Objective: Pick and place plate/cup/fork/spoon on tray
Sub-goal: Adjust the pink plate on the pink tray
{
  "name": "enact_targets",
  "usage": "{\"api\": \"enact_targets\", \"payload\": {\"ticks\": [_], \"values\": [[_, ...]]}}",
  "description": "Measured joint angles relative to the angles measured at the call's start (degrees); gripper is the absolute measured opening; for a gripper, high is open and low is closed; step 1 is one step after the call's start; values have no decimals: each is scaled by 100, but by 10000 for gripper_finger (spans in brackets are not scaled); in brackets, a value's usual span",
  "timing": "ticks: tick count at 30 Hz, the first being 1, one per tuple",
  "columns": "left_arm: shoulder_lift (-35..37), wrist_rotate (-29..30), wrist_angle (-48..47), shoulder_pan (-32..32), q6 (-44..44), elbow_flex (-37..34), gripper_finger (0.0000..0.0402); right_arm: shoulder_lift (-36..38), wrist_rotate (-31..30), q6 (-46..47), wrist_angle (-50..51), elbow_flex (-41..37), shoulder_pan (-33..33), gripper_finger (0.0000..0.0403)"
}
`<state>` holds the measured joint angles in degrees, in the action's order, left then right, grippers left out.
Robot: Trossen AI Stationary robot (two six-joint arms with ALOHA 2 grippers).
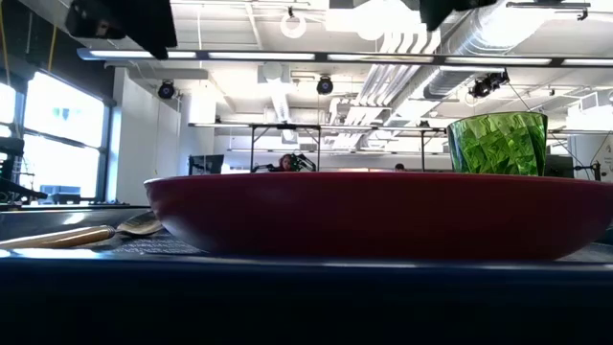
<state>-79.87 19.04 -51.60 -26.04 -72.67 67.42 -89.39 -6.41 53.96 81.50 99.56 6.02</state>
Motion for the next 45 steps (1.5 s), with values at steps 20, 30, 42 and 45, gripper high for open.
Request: {"api": "enact_targets", "payload": {"ticks": [20,30,42,45], "values": [[-1836,-336,772,106,240,2,66,-8,-167,152,2,279,11,63],[-2226,-522,907,170,240,1,66,-6,-178,151,21,275,11,63],[-2272,-524,980,389,356,2,66,-6,-195,133,19,272,11,63],[-2272,-608,1071,466,402,2,66,-6,-193,131,19,272,11,63]]}}
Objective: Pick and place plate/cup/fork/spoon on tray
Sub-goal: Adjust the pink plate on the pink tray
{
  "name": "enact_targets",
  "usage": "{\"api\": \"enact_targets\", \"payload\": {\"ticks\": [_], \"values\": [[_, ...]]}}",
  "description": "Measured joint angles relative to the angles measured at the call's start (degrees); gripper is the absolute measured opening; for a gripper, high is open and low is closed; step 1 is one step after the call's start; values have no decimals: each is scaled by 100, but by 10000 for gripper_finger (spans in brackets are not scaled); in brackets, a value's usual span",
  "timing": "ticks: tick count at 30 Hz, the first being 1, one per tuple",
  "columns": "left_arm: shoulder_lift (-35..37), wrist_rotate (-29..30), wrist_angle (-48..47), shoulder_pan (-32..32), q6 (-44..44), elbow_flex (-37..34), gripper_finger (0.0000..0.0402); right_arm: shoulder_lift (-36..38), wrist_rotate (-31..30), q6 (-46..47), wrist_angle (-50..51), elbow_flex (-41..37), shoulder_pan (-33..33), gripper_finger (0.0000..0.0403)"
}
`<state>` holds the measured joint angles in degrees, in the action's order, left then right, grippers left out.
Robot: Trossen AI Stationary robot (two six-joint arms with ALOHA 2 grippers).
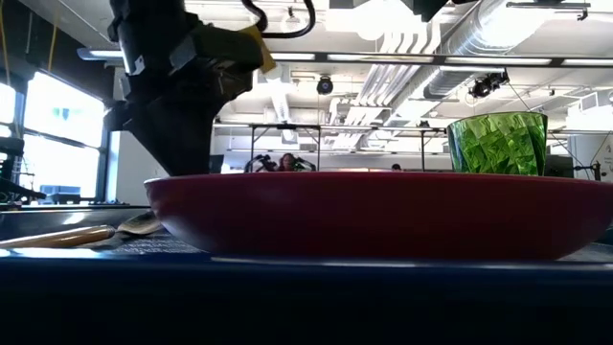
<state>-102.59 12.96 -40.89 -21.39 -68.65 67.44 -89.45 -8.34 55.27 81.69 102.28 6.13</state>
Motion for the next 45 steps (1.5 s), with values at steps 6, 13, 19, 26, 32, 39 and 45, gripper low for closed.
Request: {"api": "enact_targets", "payload": {"ticks": [6,13,19,26,32,39,45], "values": [[0,-40,164,91,185,0,66,0,0,-10,-2,0,0,63],[0,18,-32,95,187,0,66,0,-32,-22,-2,0,0,63],[-13,-6,-18,129,187,0,66,0,-48,-23,-2,0,0,63],[-135,-84,133,129,172,-4,66,0,-52,-136,-2,0,0,63],[-162,-102,213,129,173,0,66,0,-52,-175,-2,-2,0,63],[-162,-104,462,129,143,0,66,0,-55,-239,-2,-2,0,63],[-245,-178,600,129,140,0,66,0,-55,-282,0,-2,2,63]]}}
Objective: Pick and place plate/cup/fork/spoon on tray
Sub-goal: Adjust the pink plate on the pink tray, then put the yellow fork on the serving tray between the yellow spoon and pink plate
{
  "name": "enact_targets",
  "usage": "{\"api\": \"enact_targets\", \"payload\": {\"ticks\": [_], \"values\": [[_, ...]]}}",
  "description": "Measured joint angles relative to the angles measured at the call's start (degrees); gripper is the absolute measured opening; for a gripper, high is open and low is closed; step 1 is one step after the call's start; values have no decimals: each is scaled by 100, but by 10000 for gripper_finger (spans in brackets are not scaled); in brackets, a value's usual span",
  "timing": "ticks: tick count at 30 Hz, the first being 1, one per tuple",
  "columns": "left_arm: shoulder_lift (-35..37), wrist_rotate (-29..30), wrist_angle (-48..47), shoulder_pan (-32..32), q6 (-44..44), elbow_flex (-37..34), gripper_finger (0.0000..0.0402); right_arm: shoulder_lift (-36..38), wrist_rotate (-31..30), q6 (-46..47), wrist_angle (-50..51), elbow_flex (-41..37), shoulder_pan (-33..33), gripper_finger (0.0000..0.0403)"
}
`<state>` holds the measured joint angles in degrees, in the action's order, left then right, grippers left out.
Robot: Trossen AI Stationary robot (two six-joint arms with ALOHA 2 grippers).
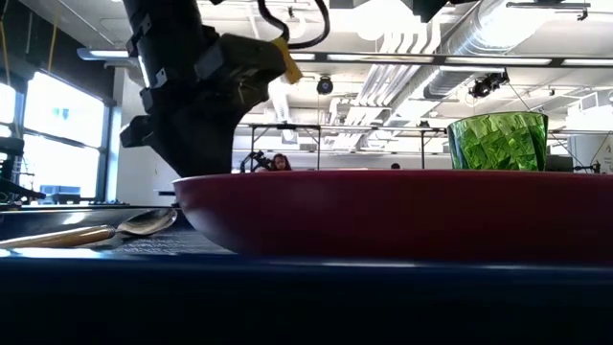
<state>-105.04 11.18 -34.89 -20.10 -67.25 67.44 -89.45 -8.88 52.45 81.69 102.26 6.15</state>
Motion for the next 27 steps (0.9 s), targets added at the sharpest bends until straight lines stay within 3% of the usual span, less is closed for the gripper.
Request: {"api": "enact_targets", "payload": {"ticks": [11,27], "values": [[-12,-124,321,37,-1,0,66,0,0,0,2,0,0,63],[159,-188,-120,65,-169,7,66,0,0,0,14,0,-1,63]]}}
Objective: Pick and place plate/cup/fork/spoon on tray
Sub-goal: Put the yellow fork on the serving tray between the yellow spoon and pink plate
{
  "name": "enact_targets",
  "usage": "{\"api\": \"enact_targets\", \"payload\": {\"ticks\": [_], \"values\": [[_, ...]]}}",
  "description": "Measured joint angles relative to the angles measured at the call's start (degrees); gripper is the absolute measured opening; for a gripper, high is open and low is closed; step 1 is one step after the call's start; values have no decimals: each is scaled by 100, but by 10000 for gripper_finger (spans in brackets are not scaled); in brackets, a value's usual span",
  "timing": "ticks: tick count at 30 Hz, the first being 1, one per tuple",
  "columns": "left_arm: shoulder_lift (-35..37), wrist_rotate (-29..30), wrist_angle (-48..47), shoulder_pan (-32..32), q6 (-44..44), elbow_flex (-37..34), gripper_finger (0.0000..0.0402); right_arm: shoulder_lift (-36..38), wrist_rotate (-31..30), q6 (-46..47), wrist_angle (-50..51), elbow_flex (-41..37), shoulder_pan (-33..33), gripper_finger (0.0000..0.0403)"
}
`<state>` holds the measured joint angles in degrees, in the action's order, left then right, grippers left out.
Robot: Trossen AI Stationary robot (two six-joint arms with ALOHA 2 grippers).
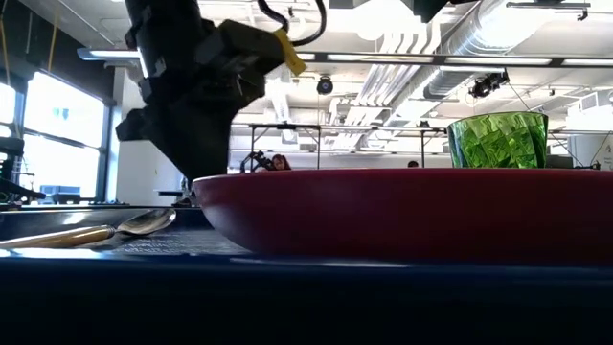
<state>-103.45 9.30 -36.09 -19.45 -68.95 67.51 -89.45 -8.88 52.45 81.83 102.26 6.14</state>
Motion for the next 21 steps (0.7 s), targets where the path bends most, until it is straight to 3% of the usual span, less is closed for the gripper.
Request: {"api": "enact_targets", "payload": {"ticks": [11,21], "values": [[743,-62,-1042,21,-192,-2,66,1,34,0,18,0,0,63],[1645,-87,-3027,-511,-983,-2,66,2,75,0,51,0,0,63]]}}
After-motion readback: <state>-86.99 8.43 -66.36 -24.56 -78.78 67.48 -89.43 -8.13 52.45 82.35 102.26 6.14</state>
